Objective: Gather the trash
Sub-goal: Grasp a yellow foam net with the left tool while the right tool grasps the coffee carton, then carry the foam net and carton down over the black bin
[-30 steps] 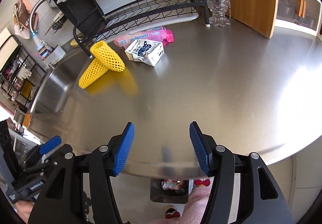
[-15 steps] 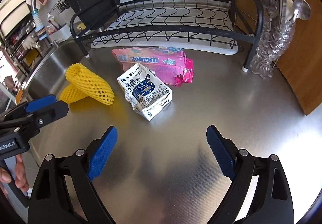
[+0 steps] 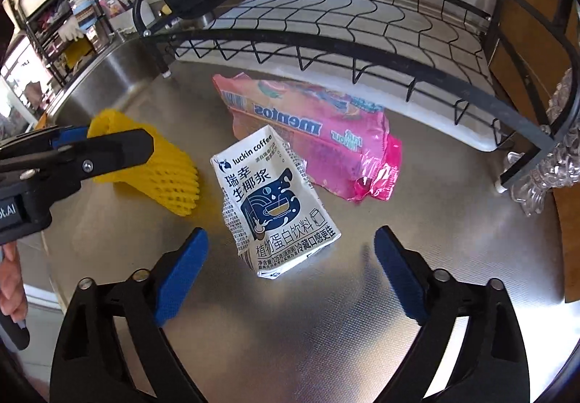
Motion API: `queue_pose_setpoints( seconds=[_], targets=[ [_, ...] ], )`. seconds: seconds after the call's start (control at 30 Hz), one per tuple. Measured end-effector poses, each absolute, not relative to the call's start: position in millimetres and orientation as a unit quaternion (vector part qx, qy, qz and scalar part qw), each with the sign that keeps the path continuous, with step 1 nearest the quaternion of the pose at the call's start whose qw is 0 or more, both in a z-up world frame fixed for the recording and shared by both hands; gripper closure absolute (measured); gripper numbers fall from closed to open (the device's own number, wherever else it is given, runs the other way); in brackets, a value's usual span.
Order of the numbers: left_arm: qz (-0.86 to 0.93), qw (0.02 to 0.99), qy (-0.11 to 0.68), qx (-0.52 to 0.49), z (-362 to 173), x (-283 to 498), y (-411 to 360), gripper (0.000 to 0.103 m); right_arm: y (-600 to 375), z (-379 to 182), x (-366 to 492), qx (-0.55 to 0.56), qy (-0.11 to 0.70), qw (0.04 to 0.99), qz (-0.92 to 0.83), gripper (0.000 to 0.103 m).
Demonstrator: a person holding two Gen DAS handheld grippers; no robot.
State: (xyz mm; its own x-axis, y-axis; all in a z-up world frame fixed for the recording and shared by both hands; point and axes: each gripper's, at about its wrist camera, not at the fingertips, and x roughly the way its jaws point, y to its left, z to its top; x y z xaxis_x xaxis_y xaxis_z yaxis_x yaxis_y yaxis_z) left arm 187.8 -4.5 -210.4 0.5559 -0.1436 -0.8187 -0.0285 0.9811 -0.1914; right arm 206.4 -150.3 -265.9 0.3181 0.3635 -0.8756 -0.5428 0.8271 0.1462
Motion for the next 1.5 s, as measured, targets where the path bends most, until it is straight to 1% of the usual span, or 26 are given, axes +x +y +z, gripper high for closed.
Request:
queue_pose_setpoints(
  seconds=[0.03, 0.07, 0.27, 0.43, 0.67, 0.87, 0.97, 1.13, 1.3, 1.5],
  targets=[
    [-0.033, 0.879, 0.467, -0.089, -210.7, 186.6, -4.9, 0.091, -150.0, -271.7, 206.6, -0.083, 0.519, 0.802, 0.284, 0.045],
    [-0.035, 0.88, 0.465, -0.089, -210.6, 185.3, -5.0, 0.092, -151.2, -269.4, 203.0, -0.088, 0.499, 0.814, 0.282, 0.045],
    [-0.052, 0.891, 0.444, -0.078, -201.4, 161.9, -8.5, 0.093, -167.0, -262.0, 186.0, -0.044, 0.501, 0.816, 0.283, 0.046],
    [-0.077, 0.897, 0.431, -0.062, -188.3, 122.3, -13.6, 0.093, -182.7, -246.9, 155.9, -0.015, 0.494, 0.83, 0.259, 0.046],
    [-0.111, 0.902, 0.415, -0.038, -175.2, 49.5, -15.3, 0.093, -186.8, -221.4, 82.6, 0.001, 0.469, 0.855, 0.224, 0.046],
    [-0.125, 0.903, 0.41, -0.035, -182.1, -22.8, -7.5, 0.093, -186.0, -213.6, 11.2, 0.032, 0.449, 0.87, 0.203, 0.046],
    [-0.125, 0.897, 0.421, -0.047, -196.0, -55.7, -1.1, 0.093, -181.8, -217.7, -25.1, 0.044, 0.45, 0.867, 0.208, 0.046],
    [-0.128, 0.878, 0.457, -0.061, -232.6, -100.0, 5.1, 0.093, -175.1, -243.6, -76.5, 0.05, 0.487, 0.843, 0.221, 0.046],
    [-0.133, 0.853, 0.498, -0.08, -281.3, -122.4, 5.9, 0.093, -172.3, -287.1, -108.2, 0.054, 0.538, 0.813, 0.216, 0.046],
    [-0.139, 0.818, 0.551, -0.087, -350.5, -124.9, -0.7, 0.093, -177.2, -354.5, -117.5, 0.063, 0.599, 0.778, 0.177, 0.046]
  ],
)
